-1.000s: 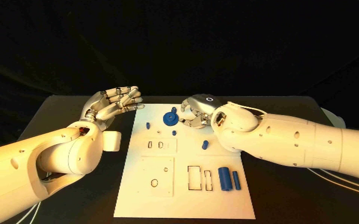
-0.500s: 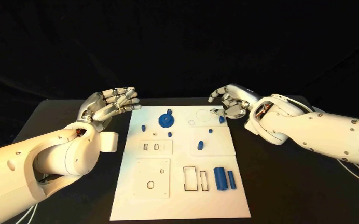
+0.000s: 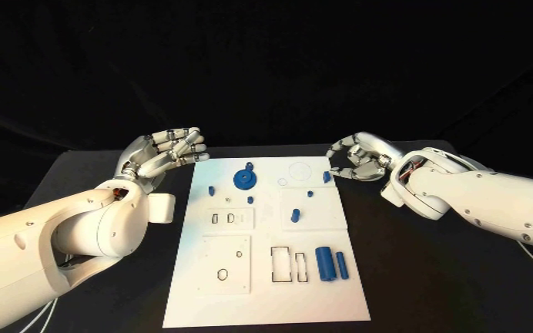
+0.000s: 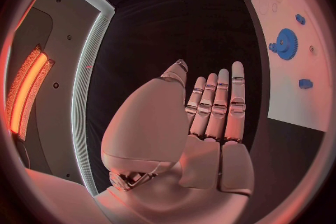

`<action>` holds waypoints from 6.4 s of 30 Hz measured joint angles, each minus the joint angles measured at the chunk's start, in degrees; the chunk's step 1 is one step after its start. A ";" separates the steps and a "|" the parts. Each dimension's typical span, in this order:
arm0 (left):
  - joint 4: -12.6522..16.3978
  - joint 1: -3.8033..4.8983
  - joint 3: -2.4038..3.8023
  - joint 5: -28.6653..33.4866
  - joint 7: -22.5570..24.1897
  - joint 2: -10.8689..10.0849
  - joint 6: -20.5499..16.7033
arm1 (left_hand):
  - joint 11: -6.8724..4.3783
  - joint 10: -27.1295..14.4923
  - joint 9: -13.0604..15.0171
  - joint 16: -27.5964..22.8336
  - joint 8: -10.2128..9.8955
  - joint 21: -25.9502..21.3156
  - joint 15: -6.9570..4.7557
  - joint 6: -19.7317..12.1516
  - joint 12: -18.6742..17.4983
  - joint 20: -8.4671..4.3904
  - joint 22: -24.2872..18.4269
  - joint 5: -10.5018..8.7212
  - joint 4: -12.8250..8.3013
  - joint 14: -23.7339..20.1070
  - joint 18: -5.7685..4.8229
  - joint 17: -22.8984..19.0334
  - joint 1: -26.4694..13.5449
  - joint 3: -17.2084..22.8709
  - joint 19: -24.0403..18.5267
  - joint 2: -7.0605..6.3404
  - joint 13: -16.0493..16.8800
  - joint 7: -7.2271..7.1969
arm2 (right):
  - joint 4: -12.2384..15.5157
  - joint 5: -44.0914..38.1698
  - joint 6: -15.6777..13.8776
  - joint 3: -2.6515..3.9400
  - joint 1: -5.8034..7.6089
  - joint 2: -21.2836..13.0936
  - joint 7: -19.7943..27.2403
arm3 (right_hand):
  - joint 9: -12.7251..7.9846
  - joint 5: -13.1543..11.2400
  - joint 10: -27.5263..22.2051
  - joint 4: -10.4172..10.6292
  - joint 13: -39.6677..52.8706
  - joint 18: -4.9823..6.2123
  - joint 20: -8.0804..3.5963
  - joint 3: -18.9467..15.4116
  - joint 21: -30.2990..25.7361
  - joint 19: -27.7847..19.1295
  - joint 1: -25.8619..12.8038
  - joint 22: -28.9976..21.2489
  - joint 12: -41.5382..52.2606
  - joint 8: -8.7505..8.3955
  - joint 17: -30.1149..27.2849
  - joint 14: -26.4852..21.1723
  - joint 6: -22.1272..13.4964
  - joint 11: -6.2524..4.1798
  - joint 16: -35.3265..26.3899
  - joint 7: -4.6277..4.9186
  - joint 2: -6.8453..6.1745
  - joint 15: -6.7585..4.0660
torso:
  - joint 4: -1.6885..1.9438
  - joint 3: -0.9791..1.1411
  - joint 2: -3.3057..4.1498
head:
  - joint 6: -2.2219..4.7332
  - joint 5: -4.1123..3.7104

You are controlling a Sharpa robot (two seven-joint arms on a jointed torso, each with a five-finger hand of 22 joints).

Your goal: Assemble the parts on the task board

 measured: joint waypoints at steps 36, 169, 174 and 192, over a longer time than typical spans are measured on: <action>-0.25 -0.01 -0.01 -0.01 -0.04 -0.11 0.17 | 0.00 -0.01 0.00 0.00 0.00 0.00 0.00 0.00 0.00 0.21 -0.04 0.00 0.00 0.00 0.00 0.05 0.24 0.00 0.21 0.24 -0.01 0.00 | -4.28 -0.03 3.68 -0.02 -3.05 3.32 -0.56 | 0.03 1.21 -0.62 -0.80 0.03 0.00 0.00 0.01 0.00 0.00 0.33 -0.03 -0.55 -1.29 -0.02 -0.21 0.84 1.03 0.00 0.48 1.03 0.21 | 0.04 -0.05 -0.02 | -0.80 0.11; -2.32 0.00 -0.03 -0.02 -0.99 1.34 0.39 | 0.00 -0.01 0.00 -0.44 0.00 0.00 0.20 0.00 -0.50 0.21 -0.22 0.00 0.00 -0.20 0.00 0.29 0.47 0.00 0.21 0.01 -0.02 0.00 | 7.72 -26.83 2.12 -1.41 -4.64 24.06 -28.75 | 2.36 -5.25 -2.17 -0.02 0.02 0.00 -1.66 2.44 0.00 0.00 -5.88 -0.02 -3.00 3.02 -0.03 0.00 3.42 -0.73 0.00 -1.31 3.38 -1.39 | 0.41 -0.77 -0.95 | -5.53 4.65; -2.33 0.00 -0.03 -0.02 -1.01 1.34 0.39 | 0.00 -0.01 0.01 -0.44 0.00 0.00 0.20 0.00 -0.50 0.21 -0.22 0.00 0.00 -0.20 0.00 0.29 0.47 0.00 0.21 0.01 -0.02 0.00 | 7.73 -27.01 2.06 -1.42 -4.66 24.08 -28.75 | 1.70 -5.93 -3.32 0.65 0.01 0.01 -1.22 1.77 0.00 -0.01 -6.78 -0.02 -3.91 2.03 -0.03 0.00 1.78 -0.02 0.00 -0.56 2.49 -0.94 | 0.43 -0.77 -0.95 | -5.61 4.58; -2.55 0.00 -0.03 -0.28 -1.49 1.30 0.40 | 0.00 -0.01 0.01 -0.67 -0.28 -0.22 0.20 0.00 -0.50 0.21 -0.31 0.00 0.00 -0.20 0.01 0.55 0.47 0.00 0.21 0.01 -0.02 0.00 | 9.97 -27.64 0.33 -1.74 -4.90 22.24 -28.94 | 0.97 -5.12 -5.37 6.36 0.01 -0.01 -0.17 -12.35 0.00 0.00 -5.20 -0.03 -4.99 1.06 0.01 0.00 -1.12 0.82 0.00 0.58 2.17 0.01 | 0.44 -0.74 -0.94 | -5.63 4.49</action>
